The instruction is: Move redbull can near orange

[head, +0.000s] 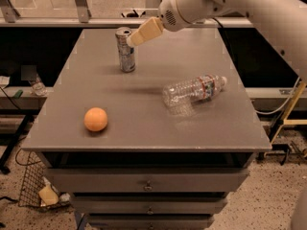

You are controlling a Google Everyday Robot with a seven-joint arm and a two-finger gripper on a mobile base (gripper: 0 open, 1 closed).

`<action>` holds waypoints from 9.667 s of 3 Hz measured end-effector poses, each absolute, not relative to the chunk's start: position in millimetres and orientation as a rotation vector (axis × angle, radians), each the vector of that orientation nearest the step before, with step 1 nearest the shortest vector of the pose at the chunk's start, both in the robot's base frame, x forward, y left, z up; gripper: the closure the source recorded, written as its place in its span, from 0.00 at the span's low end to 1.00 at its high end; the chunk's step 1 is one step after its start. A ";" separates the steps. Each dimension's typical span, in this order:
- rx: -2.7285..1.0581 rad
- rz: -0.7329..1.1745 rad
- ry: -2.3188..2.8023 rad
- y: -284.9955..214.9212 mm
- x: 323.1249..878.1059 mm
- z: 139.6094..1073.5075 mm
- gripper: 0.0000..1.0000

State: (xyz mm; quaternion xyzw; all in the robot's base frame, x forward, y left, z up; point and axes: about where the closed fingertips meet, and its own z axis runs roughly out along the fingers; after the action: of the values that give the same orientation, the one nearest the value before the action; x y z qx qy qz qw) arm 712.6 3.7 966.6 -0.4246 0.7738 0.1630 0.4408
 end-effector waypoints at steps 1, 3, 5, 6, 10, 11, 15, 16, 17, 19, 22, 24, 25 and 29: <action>-1.135 0.434 1.955 26.9 717.6 949.5 0.00; -1.189 0.466 1.984 48.4 730.2 936.6 0.00; -1.234 0.470 1.986 64.4 736.2 930.9 0.00; -1.263 0.472 1.985 73.9 736.7 928.2 0.00; -1.324 0.450 1.967 86.3 733.3 931.9 0.72; -1.327 0.428 1.917 75.8 710.8 959.5 1.00; -1.317 0.565 1.877 84.0 619.8 984.4 1.00; -1.373 0.585 1.890 102.9 608.8 971.2 1.00; -1.437 0.594 1.885 124.7 599.5 961.3 1.00; -1.506 0.596 1.900 144.1 581.9 945.7 1.00; -1.489 0.636 1.924 141.1 552.6 926.1 1.00; -1.497 0.636 1.919 144.2 550.0 927.1 0.57; -1.501 0.636 1.917 145.7 548.7 927.5 0.35; -1.471 0.553 1.947 115.1 539.0 930.9 0.00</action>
Offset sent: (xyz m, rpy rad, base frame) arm 0.0198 0.0436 -0.0353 -0.0675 0.1233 0.1004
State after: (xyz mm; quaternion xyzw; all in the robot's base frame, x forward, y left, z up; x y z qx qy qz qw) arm 539.0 115.1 930.9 -0.5579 0.7389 0.2098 0.3143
